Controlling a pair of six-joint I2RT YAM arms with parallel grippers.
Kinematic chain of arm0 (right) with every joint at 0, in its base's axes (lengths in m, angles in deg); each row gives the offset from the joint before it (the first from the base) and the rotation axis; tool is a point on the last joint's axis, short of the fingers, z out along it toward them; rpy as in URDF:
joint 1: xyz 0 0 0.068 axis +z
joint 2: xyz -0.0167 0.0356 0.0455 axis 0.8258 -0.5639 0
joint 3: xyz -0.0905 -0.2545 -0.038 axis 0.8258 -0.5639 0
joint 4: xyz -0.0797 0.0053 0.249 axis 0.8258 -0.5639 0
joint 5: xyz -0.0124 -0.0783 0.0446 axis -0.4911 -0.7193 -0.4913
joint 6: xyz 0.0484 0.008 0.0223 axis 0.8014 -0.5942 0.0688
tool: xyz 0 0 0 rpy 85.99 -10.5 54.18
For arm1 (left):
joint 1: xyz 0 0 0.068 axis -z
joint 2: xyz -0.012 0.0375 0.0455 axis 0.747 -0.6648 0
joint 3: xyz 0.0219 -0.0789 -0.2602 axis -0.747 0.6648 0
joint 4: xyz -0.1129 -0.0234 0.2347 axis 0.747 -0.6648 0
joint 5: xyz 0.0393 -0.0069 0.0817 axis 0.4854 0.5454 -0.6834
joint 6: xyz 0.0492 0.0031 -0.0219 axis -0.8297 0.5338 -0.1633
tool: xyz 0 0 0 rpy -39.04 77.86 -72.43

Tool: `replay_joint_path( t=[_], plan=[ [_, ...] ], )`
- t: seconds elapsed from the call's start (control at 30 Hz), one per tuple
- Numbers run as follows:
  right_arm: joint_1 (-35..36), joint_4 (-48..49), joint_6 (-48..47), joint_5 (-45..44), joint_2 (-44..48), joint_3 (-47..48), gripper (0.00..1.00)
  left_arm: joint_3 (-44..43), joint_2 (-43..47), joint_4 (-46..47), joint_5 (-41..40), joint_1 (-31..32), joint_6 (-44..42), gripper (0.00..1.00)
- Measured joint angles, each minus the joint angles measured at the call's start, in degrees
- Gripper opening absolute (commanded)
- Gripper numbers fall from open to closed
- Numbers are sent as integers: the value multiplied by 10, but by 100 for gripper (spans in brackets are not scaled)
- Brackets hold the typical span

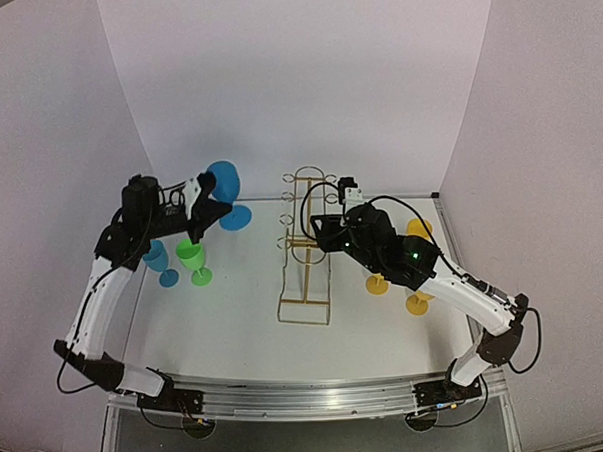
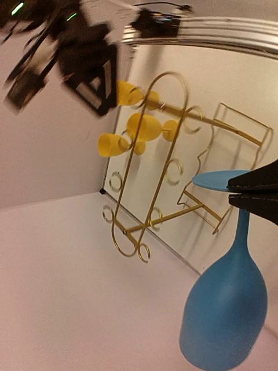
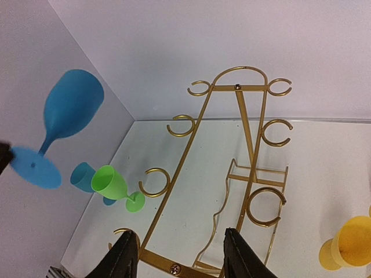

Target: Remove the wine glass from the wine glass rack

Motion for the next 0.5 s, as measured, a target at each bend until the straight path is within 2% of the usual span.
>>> replay_joint_path(
  t=[0.17, 0.3, 0.4, 0.5],
  plan=[
    [0, 1, -3, 13, -11, 21, 53, 256, 220, 44, -8, 36, -382, 0],
    [-1, 0, -9, 42, -30, 44, 70, 456, 336, 99, -11, 35, -650, 0],
    [-2, 1, -13, 88, -58, 77, 78, 562, 373, 142, -7, 35, -779, 0],
    [-2, 0, -16, 146, -91, 111, 79, 633, 390, 177, -2, 35, -853, 0]
  ],
)
